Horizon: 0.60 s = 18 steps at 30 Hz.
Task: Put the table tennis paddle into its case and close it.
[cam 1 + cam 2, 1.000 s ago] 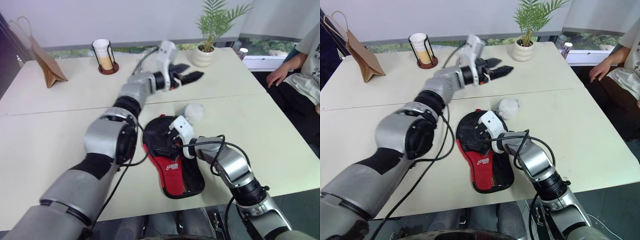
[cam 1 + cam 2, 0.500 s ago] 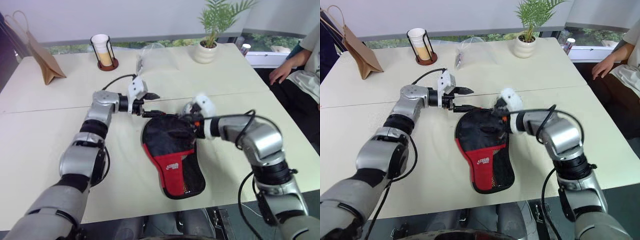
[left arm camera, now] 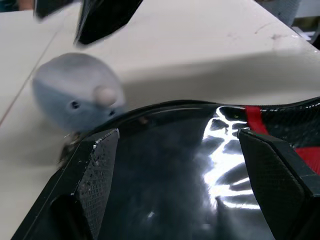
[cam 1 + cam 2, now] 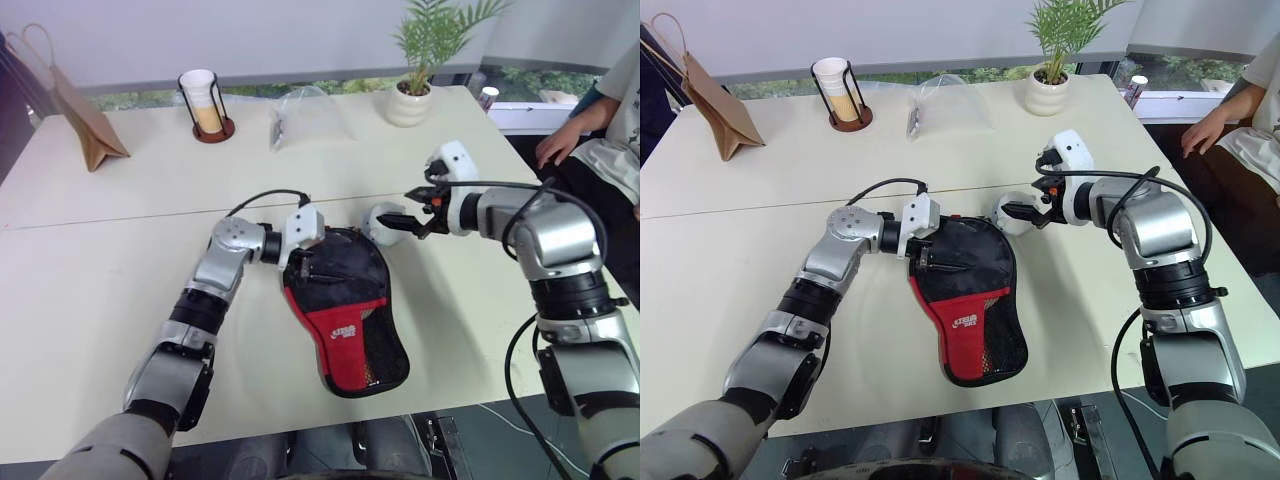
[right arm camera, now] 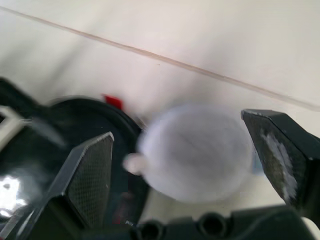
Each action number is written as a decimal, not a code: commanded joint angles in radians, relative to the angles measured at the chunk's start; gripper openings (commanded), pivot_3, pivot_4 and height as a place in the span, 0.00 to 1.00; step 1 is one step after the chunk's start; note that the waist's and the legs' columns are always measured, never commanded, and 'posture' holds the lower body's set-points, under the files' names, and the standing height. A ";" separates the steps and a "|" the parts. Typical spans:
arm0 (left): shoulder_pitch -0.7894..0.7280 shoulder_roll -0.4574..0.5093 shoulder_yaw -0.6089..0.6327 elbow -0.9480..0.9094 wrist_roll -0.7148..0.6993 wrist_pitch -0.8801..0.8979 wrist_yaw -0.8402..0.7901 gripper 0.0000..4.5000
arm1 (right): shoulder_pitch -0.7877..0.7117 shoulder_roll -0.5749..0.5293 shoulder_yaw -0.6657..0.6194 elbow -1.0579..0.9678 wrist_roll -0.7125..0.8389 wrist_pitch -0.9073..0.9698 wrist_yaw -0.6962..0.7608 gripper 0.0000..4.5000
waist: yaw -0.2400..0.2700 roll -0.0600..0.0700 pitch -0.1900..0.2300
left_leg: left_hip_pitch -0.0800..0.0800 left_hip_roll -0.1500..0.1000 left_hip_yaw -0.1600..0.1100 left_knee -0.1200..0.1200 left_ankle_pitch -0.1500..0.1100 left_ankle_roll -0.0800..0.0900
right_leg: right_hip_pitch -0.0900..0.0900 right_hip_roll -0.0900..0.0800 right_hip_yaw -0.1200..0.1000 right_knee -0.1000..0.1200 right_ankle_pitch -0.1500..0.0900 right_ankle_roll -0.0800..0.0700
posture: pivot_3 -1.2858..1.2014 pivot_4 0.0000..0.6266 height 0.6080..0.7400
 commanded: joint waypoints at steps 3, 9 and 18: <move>0.039 0.021 -0.048 -0.072 0.023 -0.027 0.055 0.87 | -0.055 0.035 0.012 0.123 -0.042 -0.097 0.010 1.00 | 0.000 0.001 0.000 | 0.000 0.000 0.000 0.000 0.000 0.000 | 0.000 0.000 0.000 0.000 0.000 0.000 | 0.52 0.24 1.00; 0.077 0.051 -0.079 -0.103 0.038 -0.007 0.096 0.87 | -0.114 0.086 0.016 0.240 -0.068 -0.107 -0.009 1.00 | 0.001 0.001 0.000 | 0.000 0.000 0.000 0.000 0.000 0.000 | 0.000 0.000 0.000 0.000 0.000 -0.001 | 0.52 0.24 1.00; 0.081 0.048 -0.116 -0.050 0.064 -0.010 0.149 0.87 | -0.145 0.111 0.076 0.365 -0.141 -0.090 -0.009 1.00 | 0.002 0.002 0.000 | 0.001 0.000 0.000 0.000 0.000 0.000 | 0.000 0.000 0.000 0.000 0.000 -0.001 | 0.52 0.24 1.00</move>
